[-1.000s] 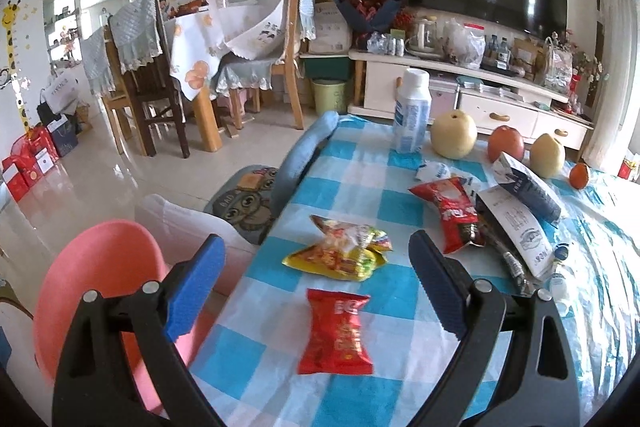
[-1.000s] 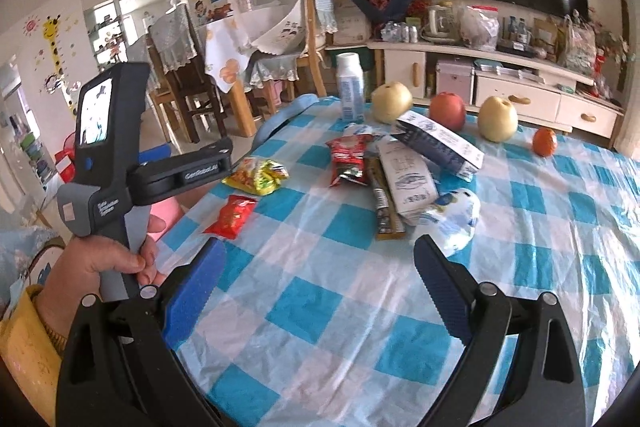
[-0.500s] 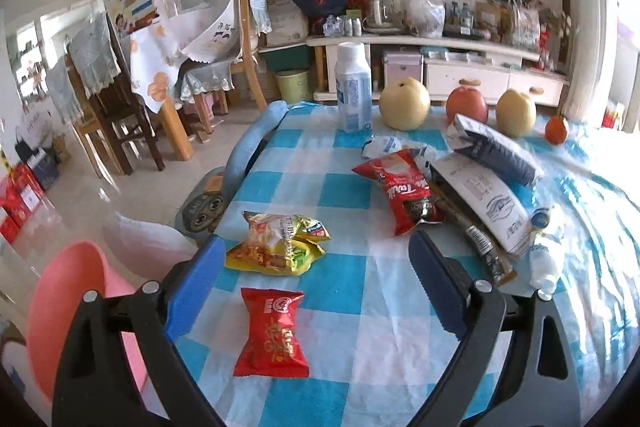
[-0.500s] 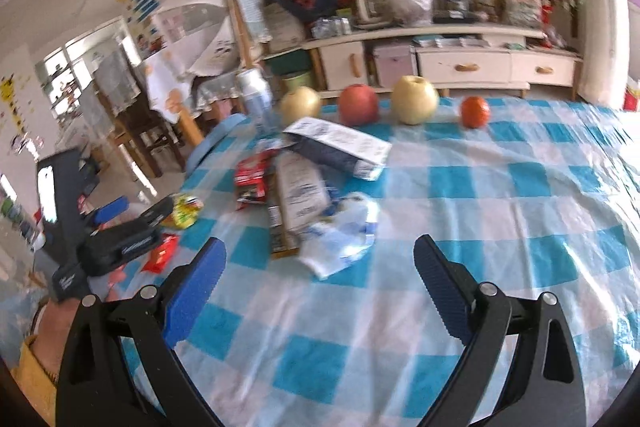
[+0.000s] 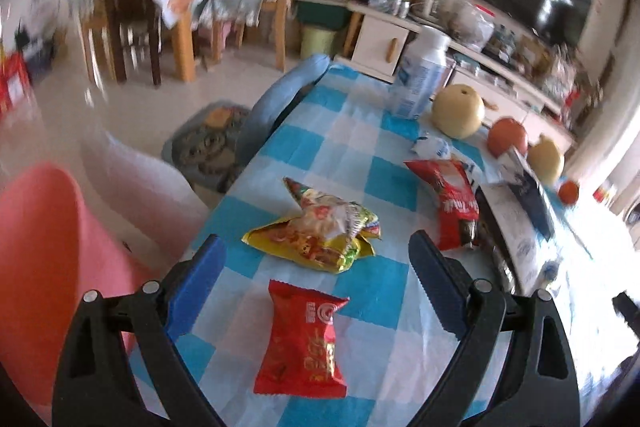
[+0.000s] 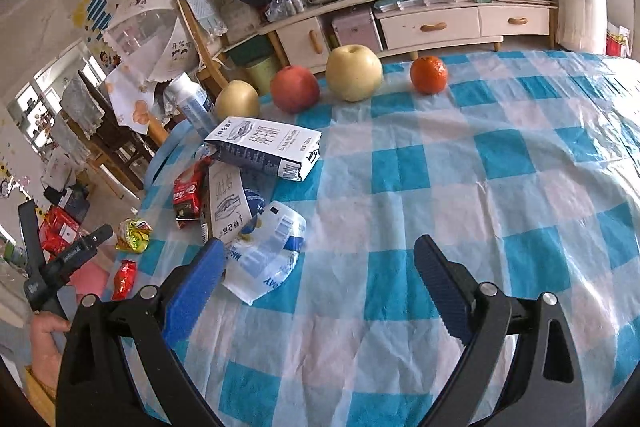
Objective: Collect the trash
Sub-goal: 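Move the left gripper toward the yellow chip bag while the right approaches the white cartons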
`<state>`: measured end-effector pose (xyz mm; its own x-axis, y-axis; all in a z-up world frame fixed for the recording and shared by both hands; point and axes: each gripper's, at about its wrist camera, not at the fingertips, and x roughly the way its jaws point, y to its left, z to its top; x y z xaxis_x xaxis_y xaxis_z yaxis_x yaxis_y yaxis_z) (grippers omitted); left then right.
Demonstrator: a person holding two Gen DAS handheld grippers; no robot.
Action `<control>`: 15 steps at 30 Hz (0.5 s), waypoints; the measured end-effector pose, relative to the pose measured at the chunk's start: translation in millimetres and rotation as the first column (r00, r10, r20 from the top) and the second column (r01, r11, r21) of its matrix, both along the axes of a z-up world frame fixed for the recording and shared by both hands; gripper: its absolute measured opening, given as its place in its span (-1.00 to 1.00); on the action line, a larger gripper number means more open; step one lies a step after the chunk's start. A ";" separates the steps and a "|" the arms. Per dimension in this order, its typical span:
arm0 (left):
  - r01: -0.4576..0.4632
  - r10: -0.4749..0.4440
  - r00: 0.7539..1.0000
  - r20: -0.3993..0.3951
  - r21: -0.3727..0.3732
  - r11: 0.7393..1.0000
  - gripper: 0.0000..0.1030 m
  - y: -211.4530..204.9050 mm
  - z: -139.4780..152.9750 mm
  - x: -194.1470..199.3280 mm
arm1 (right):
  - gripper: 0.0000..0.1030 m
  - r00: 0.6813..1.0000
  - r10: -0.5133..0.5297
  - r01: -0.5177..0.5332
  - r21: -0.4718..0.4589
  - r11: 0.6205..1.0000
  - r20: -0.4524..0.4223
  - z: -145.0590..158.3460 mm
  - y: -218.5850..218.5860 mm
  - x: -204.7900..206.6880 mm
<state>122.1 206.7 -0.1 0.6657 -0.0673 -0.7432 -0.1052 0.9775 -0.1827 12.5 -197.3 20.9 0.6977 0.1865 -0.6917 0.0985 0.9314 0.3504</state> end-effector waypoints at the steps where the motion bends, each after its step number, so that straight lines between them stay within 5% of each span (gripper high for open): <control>1: -0.015 0.014 1.000 -0.016 -0.035 0.999 0.81 5.3 -3.8 5.1 | 0.82 1.000 0.005 -0.005 -0.004 1.000 -0.005 -0.8 1.2 3.0; 5: -0.036 0.033 0.998 -0.049 -0.069 0.997 0.81 7.2 -14.5 22.7 | 0.82 0.999 0.037 -0.038 -0.023 0.999 -0.030 -9.1 7.3 17.7; 15: 0.038 -0.029 0.993 -0.111 0.080 0.996 0.65 -19.5 -33.0 49.8 | 0.82 0.993 0.117 -0.119 -0.069 0.991 -0.019 -23.6 14.9 55.7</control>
